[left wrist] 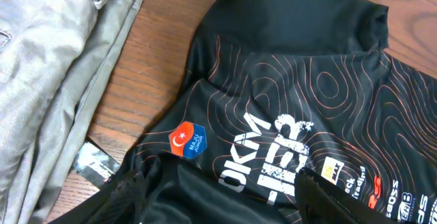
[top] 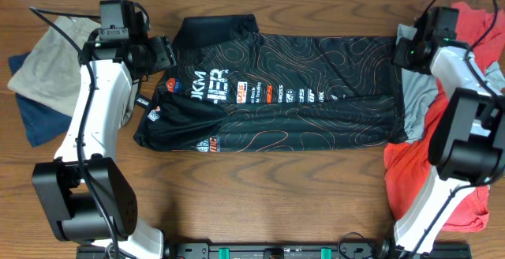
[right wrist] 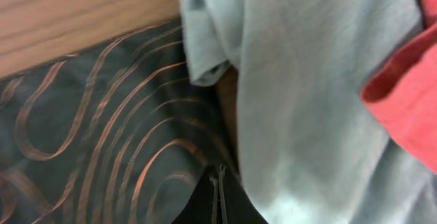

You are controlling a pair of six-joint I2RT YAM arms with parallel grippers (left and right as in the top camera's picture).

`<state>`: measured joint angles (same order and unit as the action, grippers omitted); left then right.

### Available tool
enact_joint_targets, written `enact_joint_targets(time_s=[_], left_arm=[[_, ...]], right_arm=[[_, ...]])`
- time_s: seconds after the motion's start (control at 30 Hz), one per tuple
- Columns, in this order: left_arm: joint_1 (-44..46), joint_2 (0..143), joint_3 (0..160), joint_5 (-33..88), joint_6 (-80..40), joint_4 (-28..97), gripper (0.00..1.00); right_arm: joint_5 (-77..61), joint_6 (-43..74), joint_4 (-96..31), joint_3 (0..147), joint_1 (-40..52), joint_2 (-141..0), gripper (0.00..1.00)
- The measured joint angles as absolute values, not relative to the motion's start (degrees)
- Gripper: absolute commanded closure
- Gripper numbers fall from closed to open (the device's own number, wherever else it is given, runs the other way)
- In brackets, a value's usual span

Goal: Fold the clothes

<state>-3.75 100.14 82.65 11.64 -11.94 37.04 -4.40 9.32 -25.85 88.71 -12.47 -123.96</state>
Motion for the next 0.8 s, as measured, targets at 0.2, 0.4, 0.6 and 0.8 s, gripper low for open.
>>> enact_joint_targets(time_s=[0.2, 0.4, 0.6, 0.8], left_arm=[[-3.7, 100.1, 82.7, 11.6, -11.9, 37.0, 0.28], [-3.7, 100.1, 82.7, 11.6, -11.9, 37.0, 0.28], [-3.7, 100.1, 82.7, 11.6, -11.9, 37.0, 0.28], [-3.7, 100.1, 82.7, 11.6, -11.9, 37.0, 0.28]], right_arm=[[-0.6, 9.3, -22.7, 88.7, -12.8, -125.7, 0.99], [2.6, 9.3, -23.8, 89.1, -14.6, -127.3, 0.99], [8.5, 9.4, -27.4, 90.2, -18.6, -127.6, 0.99], [12.7, 10.1, -29.7, 90.6, -26.7, -127.6, 0.97]])
